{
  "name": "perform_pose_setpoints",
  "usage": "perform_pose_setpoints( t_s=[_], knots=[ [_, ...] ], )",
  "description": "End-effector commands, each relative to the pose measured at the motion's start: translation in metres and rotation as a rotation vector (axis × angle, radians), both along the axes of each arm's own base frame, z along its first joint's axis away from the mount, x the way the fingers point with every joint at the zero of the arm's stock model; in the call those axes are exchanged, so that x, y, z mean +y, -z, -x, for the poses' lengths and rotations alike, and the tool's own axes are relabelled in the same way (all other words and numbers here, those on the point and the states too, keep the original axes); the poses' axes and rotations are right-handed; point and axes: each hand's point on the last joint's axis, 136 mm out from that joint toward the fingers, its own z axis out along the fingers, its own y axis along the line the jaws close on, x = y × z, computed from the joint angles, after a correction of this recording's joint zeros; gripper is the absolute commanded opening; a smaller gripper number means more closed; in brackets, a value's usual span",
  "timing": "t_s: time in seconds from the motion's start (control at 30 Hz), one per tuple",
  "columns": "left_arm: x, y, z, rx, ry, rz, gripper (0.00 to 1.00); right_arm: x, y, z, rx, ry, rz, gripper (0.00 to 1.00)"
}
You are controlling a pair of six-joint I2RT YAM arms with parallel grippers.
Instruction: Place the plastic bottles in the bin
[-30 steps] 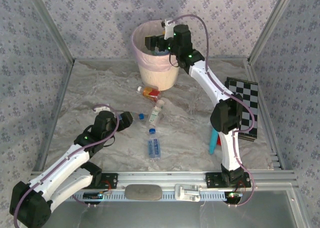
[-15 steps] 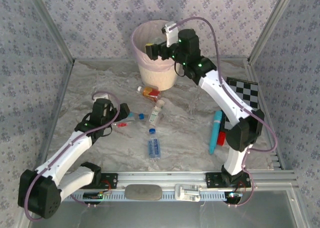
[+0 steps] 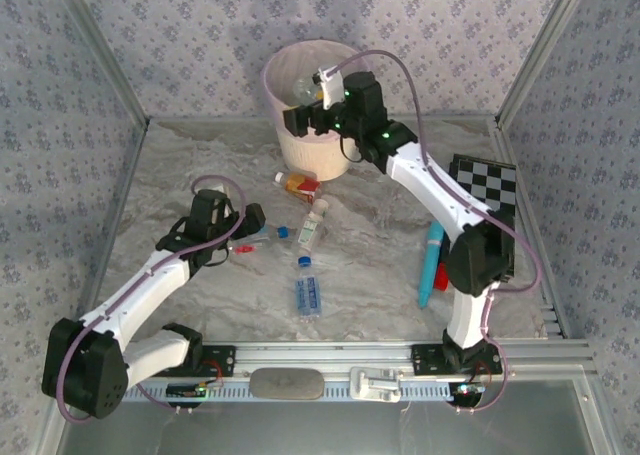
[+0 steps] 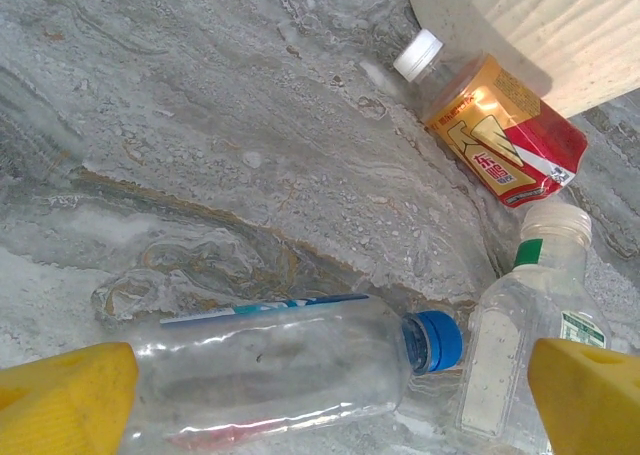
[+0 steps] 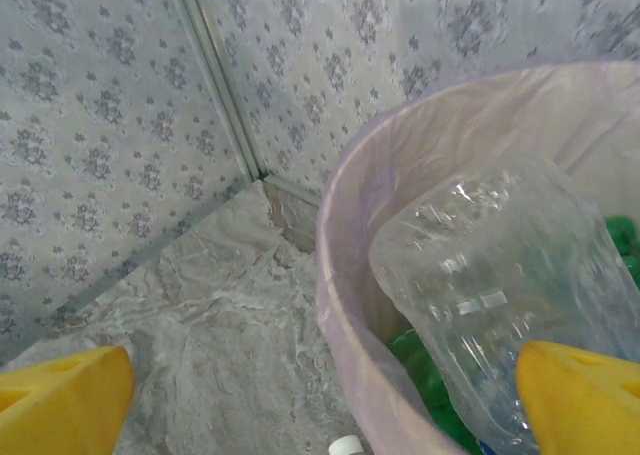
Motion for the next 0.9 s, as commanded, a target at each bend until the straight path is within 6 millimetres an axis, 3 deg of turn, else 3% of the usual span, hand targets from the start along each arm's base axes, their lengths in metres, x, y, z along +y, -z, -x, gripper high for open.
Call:
perform_pose_setpoints(
  t_s=[0.0, 0.17, 0.33, 0.57, 0.73, 0.87],
  knots=[
    [0.003, -0.011, 0.003, -0.026, -0.013, 0.024, 1.0, 0.008, -0.003, -0.024, 0.032, -0.01, -0.057, 1.0],
    [0.01, -0.013, 0.009, -0.037, -0.03, 0.018, 1.0, 0.023, 0.002, -0.059, 0.105, -0.015, -0.105, 1.0],
    [0.015, -0.013, 0.013, -0.037, -0.027, -0.013, 1.0, 0.024, -0.022, -0.056, 0.067, -0.024, -0.107, 1.0],
    [0.014, -0.01, 0.004, -0.047, -0.005, -0.037, 1.0, -0.005, -0.05, -0.023, -0.031, 0.034, -0.005, 1.0],
    [0.007, -0.006, -0.007, -0.049, 0.044, -0.054, 1.0, -0.036, -0.049, 0.012, -0.066, 0.093, 0.066, 1.0],
    [0.001, 0.001, -0.013, -0.026, 0.094, -0.064, 1.0, -0.062, -0.033, 0.044, -0.072, 0.13, 0.066, 1.0]
  ],
)
